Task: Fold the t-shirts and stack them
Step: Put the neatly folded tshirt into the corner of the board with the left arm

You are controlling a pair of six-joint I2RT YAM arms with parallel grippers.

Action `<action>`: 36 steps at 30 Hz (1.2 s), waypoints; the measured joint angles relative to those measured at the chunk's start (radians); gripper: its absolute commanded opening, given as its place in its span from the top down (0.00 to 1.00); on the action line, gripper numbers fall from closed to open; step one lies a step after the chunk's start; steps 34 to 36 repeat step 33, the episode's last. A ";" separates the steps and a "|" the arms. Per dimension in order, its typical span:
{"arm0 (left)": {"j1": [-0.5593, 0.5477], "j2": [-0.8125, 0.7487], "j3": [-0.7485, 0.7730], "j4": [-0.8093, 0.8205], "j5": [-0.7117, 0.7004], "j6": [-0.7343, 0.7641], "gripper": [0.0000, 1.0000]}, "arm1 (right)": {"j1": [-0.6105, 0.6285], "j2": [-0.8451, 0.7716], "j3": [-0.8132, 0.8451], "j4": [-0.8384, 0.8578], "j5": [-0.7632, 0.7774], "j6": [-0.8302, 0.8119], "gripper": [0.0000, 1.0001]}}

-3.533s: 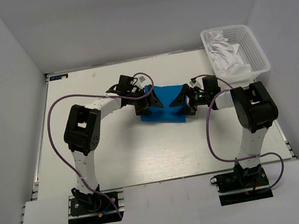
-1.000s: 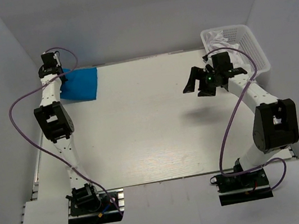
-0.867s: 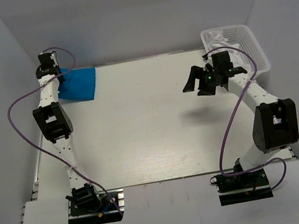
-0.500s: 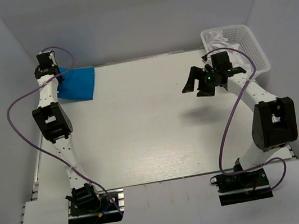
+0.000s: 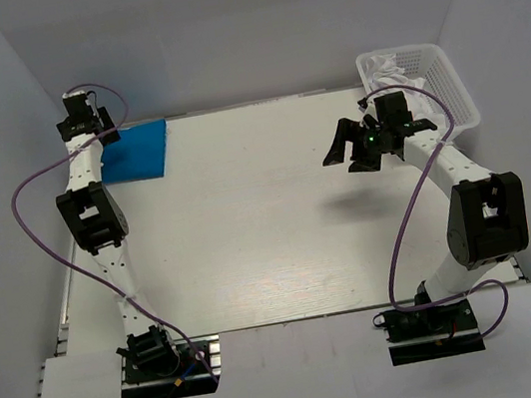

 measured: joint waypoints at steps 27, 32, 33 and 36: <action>-0.647 -1.050 -1.159 0.135 0.283 -0.447 0.00 | -0.001 -0.457 -0.474 0.219 -0.029 0.032 0.10; -0.706 -1.115 -1.256 0.150 0.288 -0.507 0.00 | -0.001 -0.534 -0.527 0.251 -0.031 0.030 0.10; -0.716 -1.114 -1.255 0.158 0.287 -0.510 0.00 | -0.001 -0.548 -0.539 0.262 -0.032 0.030 0.10; -0.716 -1.114 -1.255 0.158 0.287 -0.510 0.00 | -0.001 -0.548 -0.539 0.262 -0.032 0.030 0.10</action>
